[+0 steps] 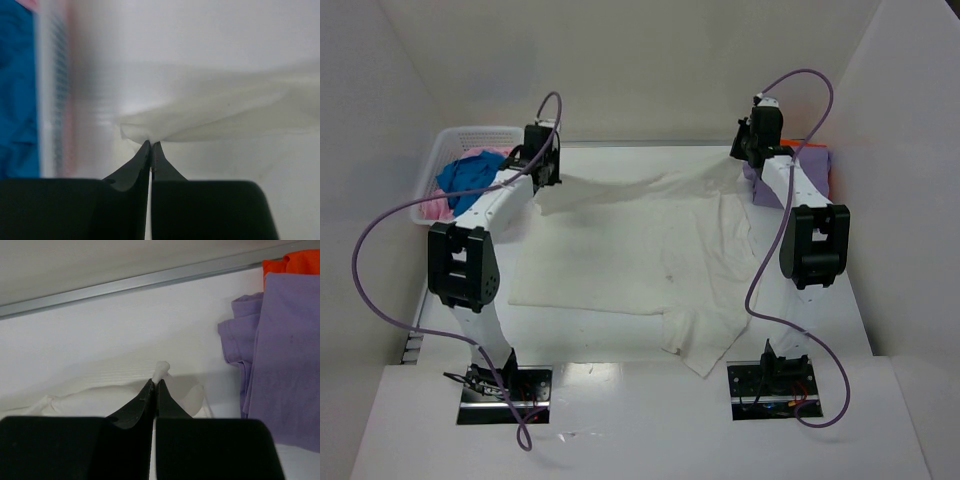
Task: Fold and stack the t-shirts
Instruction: Grap the side of the flattened tshirt furthest away from the robot with both arms
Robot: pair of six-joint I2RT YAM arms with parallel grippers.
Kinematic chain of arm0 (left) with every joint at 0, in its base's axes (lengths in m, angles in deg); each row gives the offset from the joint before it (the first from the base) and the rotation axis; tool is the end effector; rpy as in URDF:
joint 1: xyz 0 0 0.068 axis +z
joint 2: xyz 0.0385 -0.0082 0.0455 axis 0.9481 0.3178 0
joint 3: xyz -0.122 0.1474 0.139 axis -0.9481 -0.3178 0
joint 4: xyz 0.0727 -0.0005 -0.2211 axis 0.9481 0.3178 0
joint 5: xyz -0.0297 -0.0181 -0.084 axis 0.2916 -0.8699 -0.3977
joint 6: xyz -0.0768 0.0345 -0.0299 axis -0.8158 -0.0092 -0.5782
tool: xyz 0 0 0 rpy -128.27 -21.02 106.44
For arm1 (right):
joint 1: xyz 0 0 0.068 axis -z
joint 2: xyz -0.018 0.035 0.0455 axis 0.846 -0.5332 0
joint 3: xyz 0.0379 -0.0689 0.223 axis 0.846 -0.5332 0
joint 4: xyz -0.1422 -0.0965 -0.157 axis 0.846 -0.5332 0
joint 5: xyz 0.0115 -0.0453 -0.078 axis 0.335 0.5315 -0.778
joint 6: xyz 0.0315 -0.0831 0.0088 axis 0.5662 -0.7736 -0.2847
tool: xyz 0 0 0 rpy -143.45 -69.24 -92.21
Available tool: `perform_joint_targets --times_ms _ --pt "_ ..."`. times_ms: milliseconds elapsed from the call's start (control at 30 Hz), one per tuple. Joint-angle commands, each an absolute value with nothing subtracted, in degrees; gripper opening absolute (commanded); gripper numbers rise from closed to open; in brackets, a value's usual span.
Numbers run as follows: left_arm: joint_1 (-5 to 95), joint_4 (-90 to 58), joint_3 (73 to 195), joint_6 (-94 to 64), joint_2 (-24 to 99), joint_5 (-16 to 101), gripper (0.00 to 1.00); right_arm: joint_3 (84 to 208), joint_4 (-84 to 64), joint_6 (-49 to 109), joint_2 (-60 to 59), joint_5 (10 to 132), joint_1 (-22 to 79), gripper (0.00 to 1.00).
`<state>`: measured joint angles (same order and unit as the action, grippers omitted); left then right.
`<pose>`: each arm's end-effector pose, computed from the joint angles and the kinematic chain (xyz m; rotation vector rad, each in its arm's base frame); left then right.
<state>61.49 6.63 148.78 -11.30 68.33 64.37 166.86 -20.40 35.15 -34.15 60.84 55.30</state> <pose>0.4187 -0.0550 0.2207 -0.0893 2.2397 0.0938 0.4702 0.0174 0.2363 0.1980 2.0650 0.1163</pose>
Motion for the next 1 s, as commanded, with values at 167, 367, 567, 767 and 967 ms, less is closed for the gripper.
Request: perform_joint_targets --times_ms 167,367,567,767,967 --pt "67.60 0.91 161.34 -9.42 72.84 72.39 0.00 172.04 -19.50 35.60 -30.79 59.45 55.49 0.00" --pt "68.74 -0.41 165.56 -8.90 77.14 69.83 0.00 172.56 -19.50 35.60 -32.11 59.45 55.49 0.00" --pt "68.74 -0.41 168.90 -7.85 80.83 68.69 0.00 175.54 -20.02 35.60 -35.01 58.92 55.49 0.00" --pt "68.74 -0.41 168.90 -7.84 81.36 67.46 0.00 183.01 -21.87 36.29 -37.47 60.76 55.49 0.00" --pt "68.74 -0.93 167.41 -7.23 81.27 66.41 0.00 170.86 -18.90 39.10 -30.11 66.30 55.49 0.00"
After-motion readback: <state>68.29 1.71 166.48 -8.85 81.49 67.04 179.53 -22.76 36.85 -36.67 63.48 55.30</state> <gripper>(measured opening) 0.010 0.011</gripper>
